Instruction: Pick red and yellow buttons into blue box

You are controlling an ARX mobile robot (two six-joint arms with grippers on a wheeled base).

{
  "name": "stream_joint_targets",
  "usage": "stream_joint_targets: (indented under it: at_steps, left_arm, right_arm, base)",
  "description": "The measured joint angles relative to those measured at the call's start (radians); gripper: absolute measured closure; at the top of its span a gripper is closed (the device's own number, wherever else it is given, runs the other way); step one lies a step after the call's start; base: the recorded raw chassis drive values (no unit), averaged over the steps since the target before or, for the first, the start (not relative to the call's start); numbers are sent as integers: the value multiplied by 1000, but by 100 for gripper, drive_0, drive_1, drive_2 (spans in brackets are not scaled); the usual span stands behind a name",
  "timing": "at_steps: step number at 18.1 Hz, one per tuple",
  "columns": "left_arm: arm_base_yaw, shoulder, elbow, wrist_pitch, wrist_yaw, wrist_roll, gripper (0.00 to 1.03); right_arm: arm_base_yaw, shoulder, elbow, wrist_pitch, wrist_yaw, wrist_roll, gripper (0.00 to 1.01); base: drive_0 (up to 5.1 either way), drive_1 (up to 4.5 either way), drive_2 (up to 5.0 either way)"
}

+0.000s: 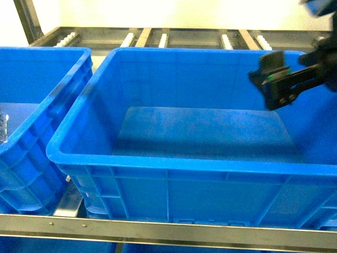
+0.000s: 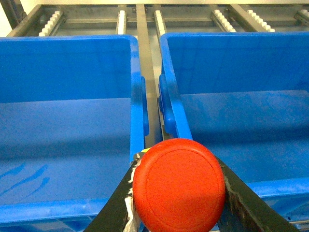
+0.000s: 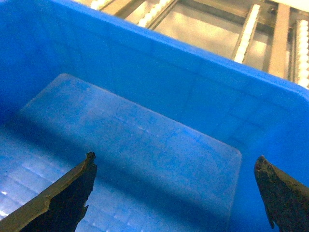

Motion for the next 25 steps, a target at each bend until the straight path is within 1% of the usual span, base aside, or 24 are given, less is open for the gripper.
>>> stream_joint_targets:
  at_steps: [1, 3, 5, 6, 7, 8, 9, 10, 11, 12, 13, 15, 16, 17, 18, 19, 20, 21, 22, 23, 25]
  left_arm:
    - [0, 0, 0, 0, 0, 0, 71]
    - [0, 0, 0, 0, 0, 0, 71]
    - [0, 0, 0, 0, 0, 0, 71]
    - [0, 0, 0, 0, 0, 0, 71]
    - [0, 0, 0, 0, 0, 0, 71]
    - [0, 0, 0, 0, 0, 0, 71]
    - [0, 0, 0, 0, 0, 0, 71]
    - [0, 0, 0, 0, 0, 0, 71]
    - [0, 0, 0, 0, 0, 0, 71]
    - [0, 0, 0, 0, 0, 0, 71]
    - [0, 0, 0, 0, 0, 0, 71]
    - [0, 0, 0, 0, 0, 0, 71]
    - [-8, 14, 0, 12, 18, 1, 71]
    - [-21, 77, 18, 61, 35, 21, 71]
    - [-26, 162, 61, 113, 77, 36, 71]
    - [-31, 230, 100, 143, 110, 63, 71]
    - [-30, 293, 138, 159, 141, 74, 71]
    - [-31, 382, 193, 156, 188, 82, 71]
    - [-37, 479, 263, 111, 237, 100, 71]
    - [-41, 571, 317, 106, 264, 105, 71]
    - [-53, 757, 455, 58, 338, 122, 71]
  right_arm:
    - [-13, -68, -41, 21, 1, 9, 3]
    - [-43, -196, -121, 16, 2, 19, 3]
    - [-73, -354, -227, 44, 13, 42, 3]
    - [-92, -444, -287, 96, 37, 43, 3]
    - [-112, -522, -331, 113, 40, 52, 3]
    - [-140, -599, -378, 132, 52, 71, 3]
    - [-176, -678, -418, 102, 41, 103, 3]
    - [-209, -771, -472, 59, 55, 132, 3]
    - [-228, -838, -504, 12, 54, 154, 3]
    - [-232, -922, -537, -45, 75, 174, 3]
    - [-232, -972, -550, -55, 78, 182, 3]
    - [-231, -998, -540, -35, 80, 193, 3]
    - [-231, -994, -536, -40, 80, 196, 3]
    - [-231, -986, -536, -45, 81, 199, 3]
    - [-231, -982, -536, -47, 80, 199, 3]
    - [-231, -982, -536, -45, 81, 199, 3]
    - [-231, -982, -536, -45, 81, 199, 3]
    - [-231, -982, -536, -45, 81, 199, 3]
    - [-231, -982, -536, -45, 81, 199, 3]
    - [-231, -982, -536, -45, 81, 199, 3]
    - [-231, -982, -536, -45, 81, 199, 3]
  base:
    - [0, 0, 0]
    - [0, 0, 0]
    - [0, 0, 0]
    - [0, 0, 0]
    - [0, 0, 0]
    - [0, 0, 0]
    - [0, 0, 0]
    - [0, 0, 0]
    - [0, 0, 0]
    - [0, 0, 0]
    - [0, 0, 0]
    - [0, 0, 0]
    - [0, 0, 0]
    - [0, 0, 0]
    - [0, 0, 0]
    - [0, 0, 0]
    - [0, 0, 0]
    - [0, 0, 0]
    - [0, 0, 0]
    - [0, 0, 0]
    - [0, 0, 0]
